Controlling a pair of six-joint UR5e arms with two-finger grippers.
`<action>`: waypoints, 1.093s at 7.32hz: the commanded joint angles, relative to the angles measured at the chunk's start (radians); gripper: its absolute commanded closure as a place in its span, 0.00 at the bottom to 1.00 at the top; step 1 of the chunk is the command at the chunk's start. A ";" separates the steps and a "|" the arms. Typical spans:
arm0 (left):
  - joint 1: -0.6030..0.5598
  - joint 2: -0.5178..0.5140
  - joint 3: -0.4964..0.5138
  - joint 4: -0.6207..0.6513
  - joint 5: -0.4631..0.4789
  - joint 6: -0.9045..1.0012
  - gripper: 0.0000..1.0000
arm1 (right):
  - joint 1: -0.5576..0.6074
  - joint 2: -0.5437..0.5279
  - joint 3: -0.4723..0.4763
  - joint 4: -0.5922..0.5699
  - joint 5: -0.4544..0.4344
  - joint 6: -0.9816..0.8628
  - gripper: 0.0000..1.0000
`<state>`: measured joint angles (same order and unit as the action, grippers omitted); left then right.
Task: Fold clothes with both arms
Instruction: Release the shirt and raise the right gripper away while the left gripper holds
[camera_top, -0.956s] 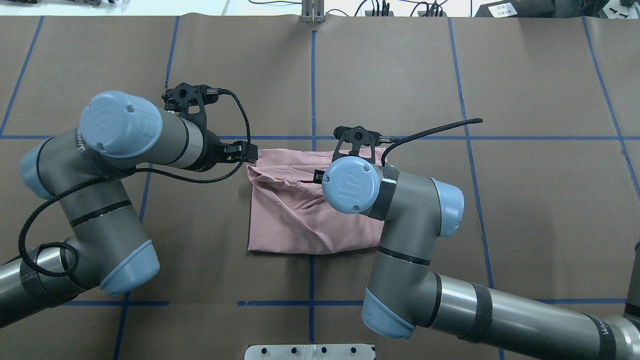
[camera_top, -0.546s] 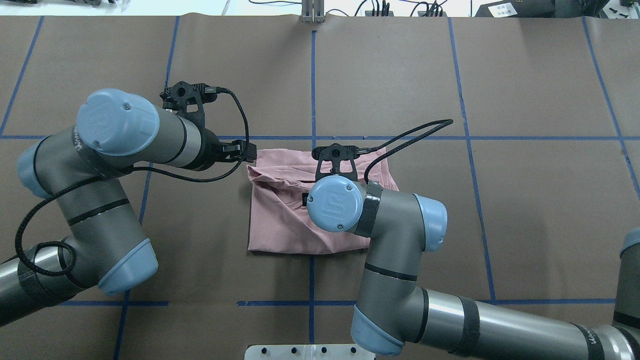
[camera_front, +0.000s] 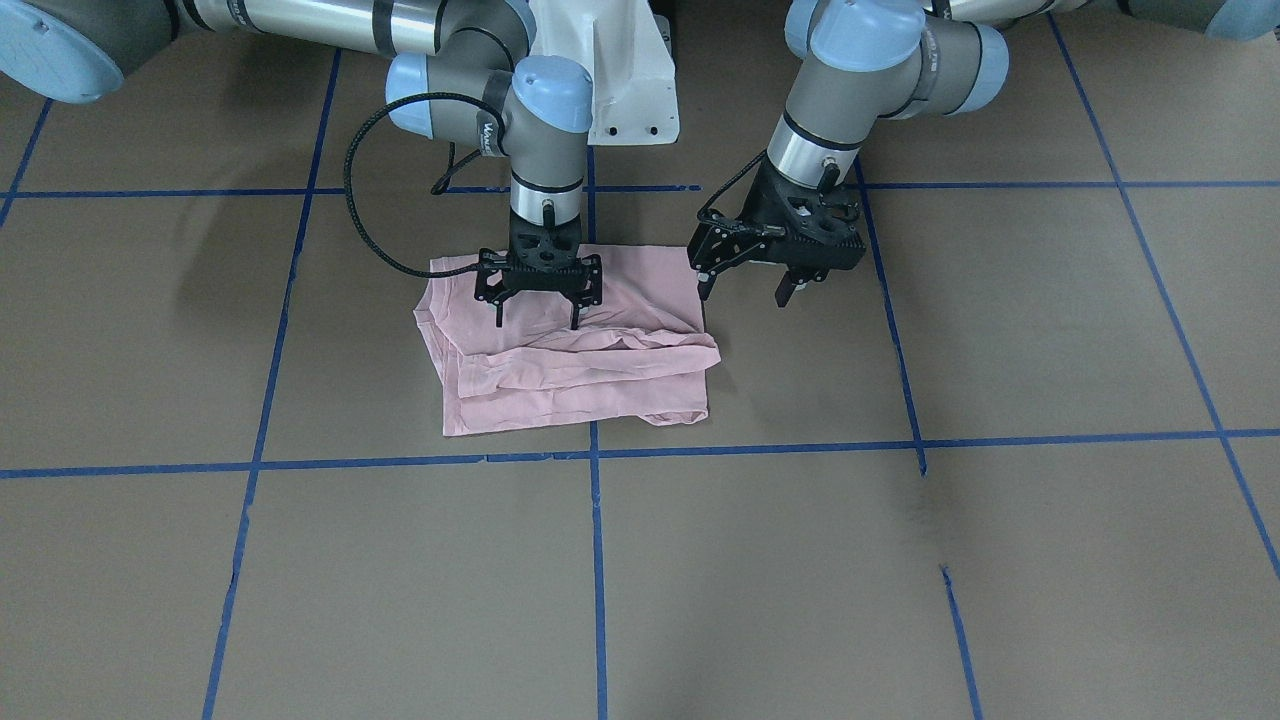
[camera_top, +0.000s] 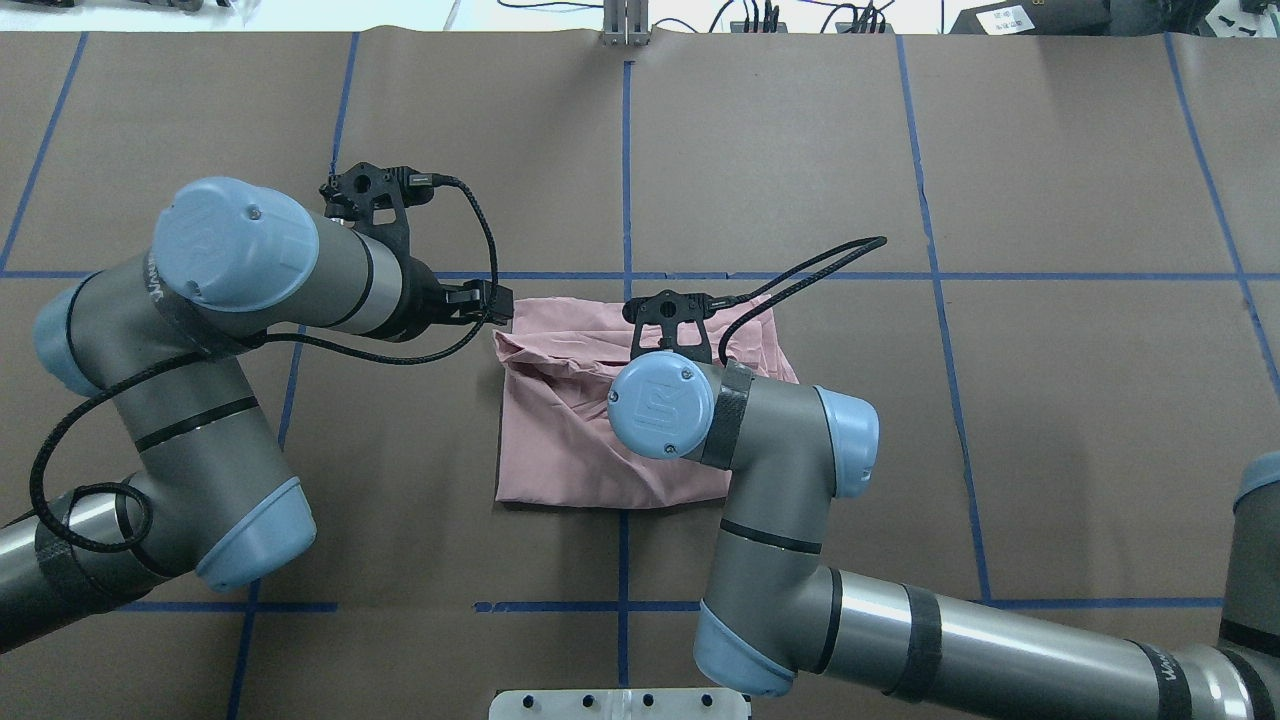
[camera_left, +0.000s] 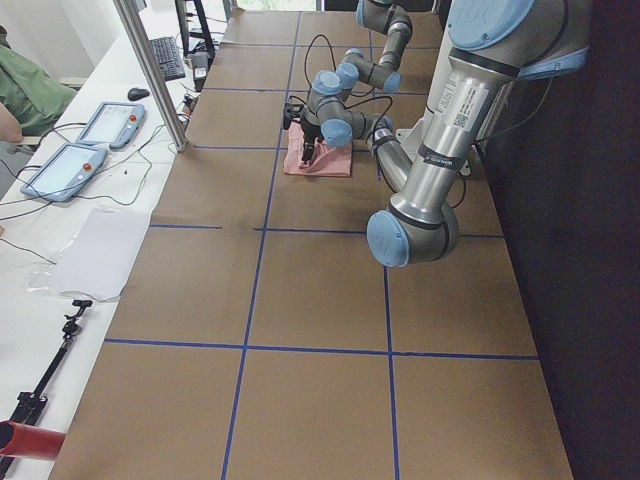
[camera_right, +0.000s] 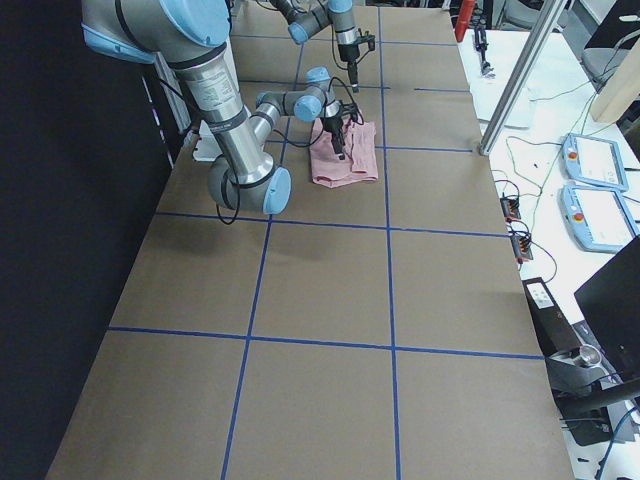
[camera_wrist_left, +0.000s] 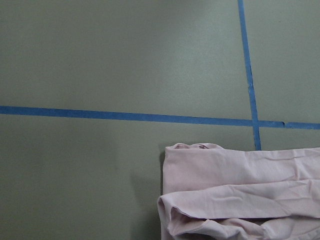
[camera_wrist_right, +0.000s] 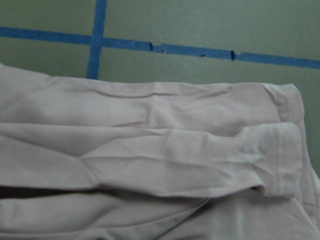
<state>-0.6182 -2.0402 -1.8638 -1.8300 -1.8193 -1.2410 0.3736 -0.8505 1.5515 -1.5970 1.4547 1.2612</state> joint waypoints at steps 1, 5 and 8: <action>0.000 0.000 0.000 0.000 0.000 0.000 0.00 | 0.074 0.052 -0.104 0.003 0.006 -0.058 0.00; 0.005 0.000 0.000 0.000 0.000 0.000 0.00 | 0.289 0.103 -0.335 0.117 0.123 -0.262 0.00; 0.029 -0.046 0.110 0.005 0.009 -0.003 0.00 | 0.393 0.136 -0.327 0.201 0.355 -0.305 0.00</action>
<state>-0.6008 -2.0576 -1.8116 -1.8282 -1.8148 -1.2431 0.7364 -0.7199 1.2222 -1.4448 1.7258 0.9699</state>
